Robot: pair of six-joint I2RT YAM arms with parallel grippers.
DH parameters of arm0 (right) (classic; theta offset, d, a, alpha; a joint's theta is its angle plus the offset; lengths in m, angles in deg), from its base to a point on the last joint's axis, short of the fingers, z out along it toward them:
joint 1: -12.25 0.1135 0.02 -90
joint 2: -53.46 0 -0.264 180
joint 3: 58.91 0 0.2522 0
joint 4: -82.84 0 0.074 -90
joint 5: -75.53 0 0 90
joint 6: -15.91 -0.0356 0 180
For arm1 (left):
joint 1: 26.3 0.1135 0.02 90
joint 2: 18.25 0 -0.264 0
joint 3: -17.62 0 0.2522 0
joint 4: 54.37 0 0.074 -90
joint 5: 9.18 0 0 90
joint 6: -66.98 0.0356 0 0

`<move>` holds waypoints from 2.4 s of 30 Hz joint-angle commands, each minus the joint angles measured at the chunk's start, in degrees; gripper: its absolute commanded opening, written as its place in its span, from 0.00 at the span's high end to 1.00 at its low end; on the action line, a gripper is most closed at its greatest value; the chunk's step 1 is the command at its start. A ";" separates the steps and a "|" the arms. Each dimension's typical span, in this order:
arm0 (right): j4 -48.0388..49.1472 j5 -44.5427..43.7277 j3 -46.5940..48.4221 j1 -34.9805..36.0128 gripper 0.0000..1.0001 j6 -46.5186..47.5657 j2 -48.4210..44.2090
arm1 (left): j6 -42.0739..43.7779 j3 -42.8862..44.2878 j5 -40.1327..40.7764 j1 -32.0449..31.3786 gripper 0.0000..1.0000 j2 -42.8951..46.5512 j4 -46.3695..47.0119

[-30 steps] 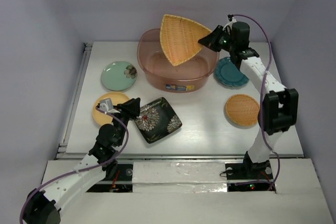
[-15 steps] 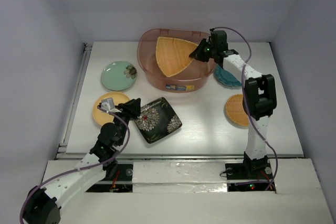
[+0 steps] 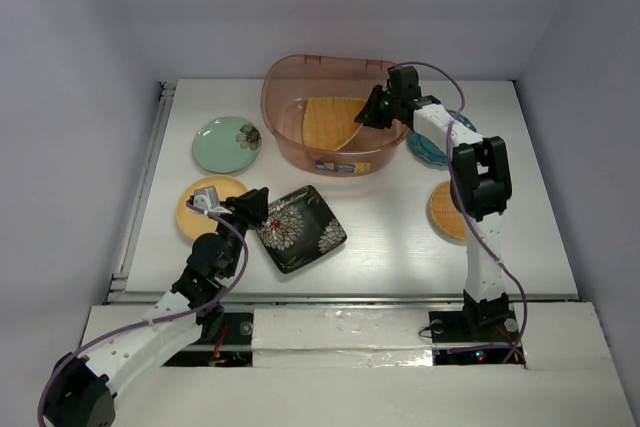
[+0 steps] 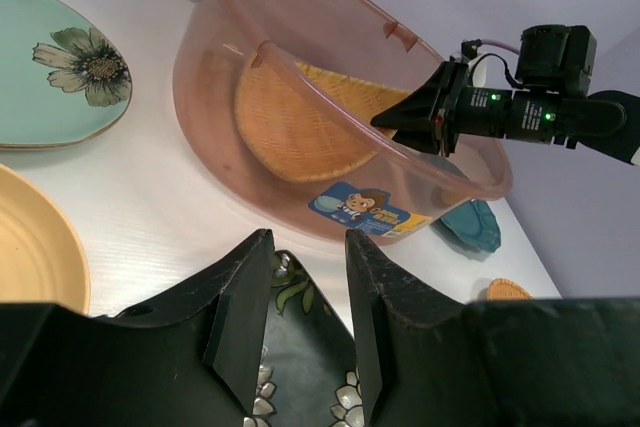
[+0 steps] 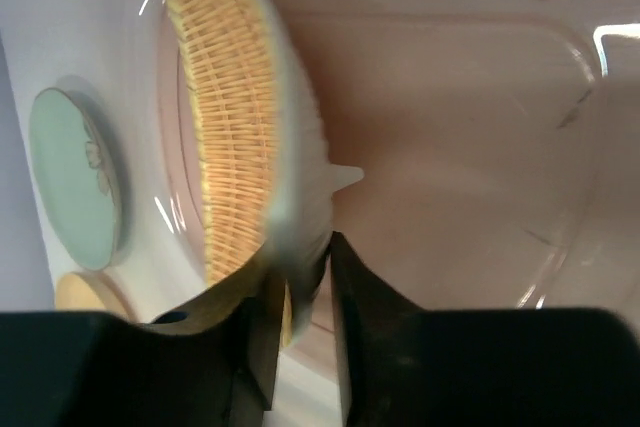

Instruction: Place the plates into the plastic bin on the countertop

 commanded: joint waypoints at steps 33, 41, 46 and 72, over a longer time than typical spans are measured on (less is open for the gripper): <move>27.27 -1.27 -53.11 16.84 0.97 5.83 -49.87 | 0.09 1.11 0.97 -0.31 0.68 0.27 3.07; 35.88 -1.52 -69.10 21.06 0.33 -3.83 -47.15 | 0.27 1.20 0.62 -0.31 0.68 0.00 3.34; 41.93 1.19 -71.49 21.59 0.29 -6.57 -41.44 | 0.18 1.29 0.26 -0.31 0.68 -0.44 3.43; 55.22 13.07 -74.66 21.59 1.00 -8.59 -27.19 | 0.09 1.29 -0.44 -0.31 0.68 -0.70 3.69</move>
